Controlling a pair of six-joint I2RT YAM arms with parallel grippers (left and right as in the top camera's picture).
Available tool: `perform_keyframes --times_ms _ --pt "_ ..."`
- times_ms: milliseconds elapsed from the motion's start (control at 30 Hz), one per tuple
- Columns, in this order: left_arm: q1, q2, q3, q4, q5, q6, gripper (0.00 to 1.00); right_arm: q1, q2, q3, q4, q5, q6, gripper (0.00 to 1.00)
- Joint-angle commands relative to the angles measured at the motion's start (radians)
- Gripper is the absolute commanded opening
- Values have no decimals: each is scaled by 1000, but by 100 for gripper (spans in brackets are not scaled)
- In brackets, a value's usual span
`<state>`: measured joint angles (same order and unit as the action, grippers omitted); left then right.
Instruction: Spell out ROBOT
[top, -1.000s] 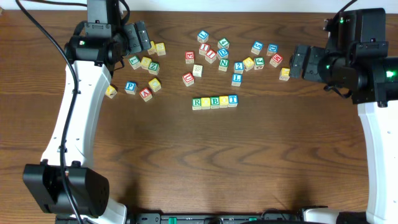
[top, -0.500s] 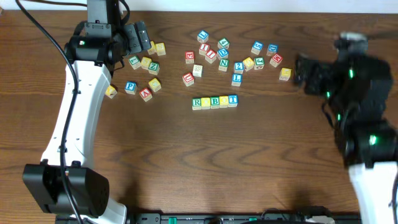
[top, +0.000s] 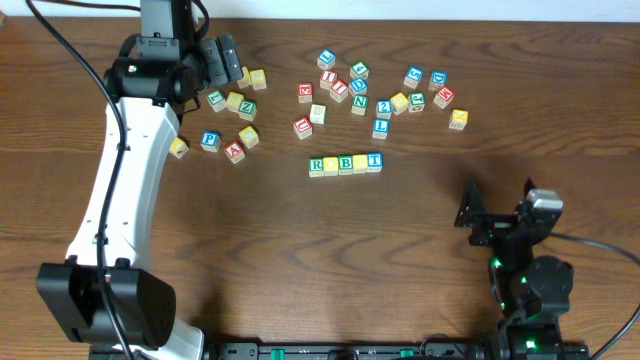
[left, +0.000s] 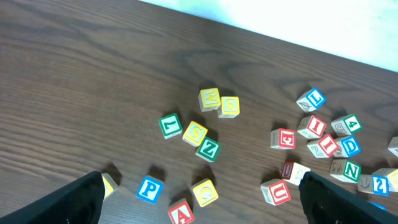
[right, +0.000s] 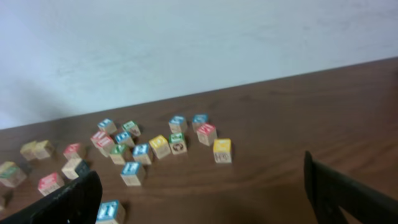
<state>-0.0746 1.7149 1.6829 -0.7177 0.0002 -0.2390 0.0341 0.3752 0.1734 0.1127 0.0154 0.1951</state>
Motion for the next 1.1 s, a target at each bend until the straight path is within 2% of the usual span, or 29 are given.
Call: perform_keyframes --times_ms 0,333,467,600,1067 --pt "0 6 3 0 -9 -9 98 -20 -90 -72 6 1 10 99" --pt "0 6 3 0 -9 -9 98 -22 -227 -169 -61 -19 14 99" --pt "0 6 3 0 -9 -9 99 -22 -288 -168 -183 -33 18 99" --pt "0 6 3 0 -9 -9 99 -23 -372 -168 -191 -33 -10 99" --pt "0 6 3 0 -9 -9 99 -22 -360 -168 -188 -33 -10 99"
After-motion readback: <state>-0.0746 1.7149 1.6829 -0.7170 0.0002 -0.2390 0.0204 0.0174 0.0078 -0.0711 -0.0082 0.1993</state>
